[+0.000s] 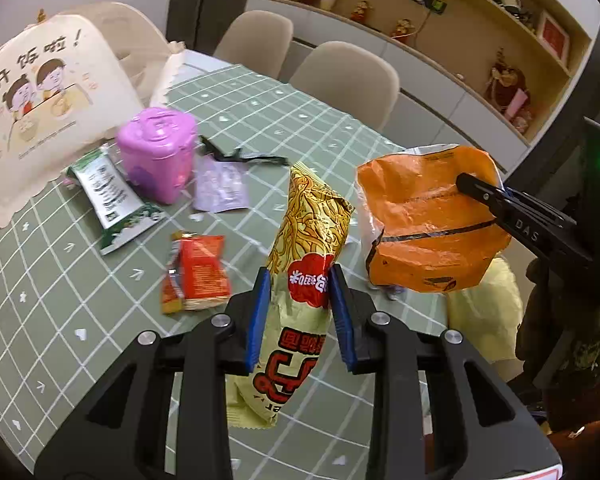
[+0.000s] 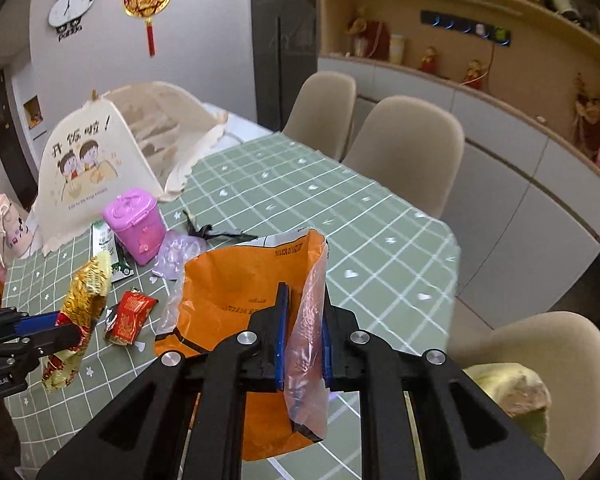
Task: Collect trash
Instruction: 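Grasp orange plastic bag with right tool while left tool holds gold wrapper, then carry gold wrapper and orange bag to yellow bag and open both tools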
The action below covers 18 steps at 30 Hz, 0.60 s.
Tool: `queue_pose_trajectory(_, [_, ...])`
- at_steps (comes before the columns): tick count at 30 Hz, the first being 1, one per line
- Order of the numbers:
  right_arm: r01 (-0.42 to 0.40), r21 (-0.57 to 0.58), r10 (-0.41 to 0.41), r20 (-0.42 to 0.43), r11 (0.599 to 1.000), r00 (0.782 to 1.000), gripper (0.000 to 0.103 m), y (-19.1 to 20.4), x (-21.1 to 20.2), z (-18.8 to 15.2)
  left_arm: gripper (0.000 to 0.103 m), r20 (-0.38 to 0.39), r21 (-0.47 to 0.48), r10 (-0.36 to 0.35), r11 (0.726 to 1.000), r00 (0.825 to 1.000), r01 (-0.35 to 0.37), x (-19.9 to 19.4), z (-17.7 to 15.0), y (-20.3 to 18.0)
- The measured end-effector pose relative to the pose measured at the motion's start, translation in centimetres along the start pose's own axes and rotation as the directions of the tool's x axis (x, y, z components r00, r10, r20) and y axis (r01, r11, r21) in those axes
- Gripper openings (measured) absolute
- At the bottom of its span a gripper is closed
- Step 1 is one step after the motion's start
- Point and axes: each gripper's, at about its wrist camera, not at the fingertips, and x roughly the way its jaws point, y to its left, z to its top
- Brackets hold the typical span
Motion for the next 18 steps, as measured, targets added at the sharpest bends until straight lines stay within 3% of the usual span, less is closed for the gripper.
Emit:
queue_pose_trajectory(8, [0.06, 0.044, -0.064, 0.086, 0.997, 0.994, 0.014, -5.2, -5.7, -1.2, 0.028, 0.041, 0.009, -0.026, 1.0, 0.999, 0.026, -0.4, 1.0, -4.0])
queue_pose_trajectory(18, [0.136, 0.124, -0.153, 0.142, 0.983, 0.978, 0.014, -14.3, -10.9, -4.8, 0.028, 0.04, 0.185, -0.138, 0.974, 0.99, 0.129, 1.3, 1.1, -16.9])
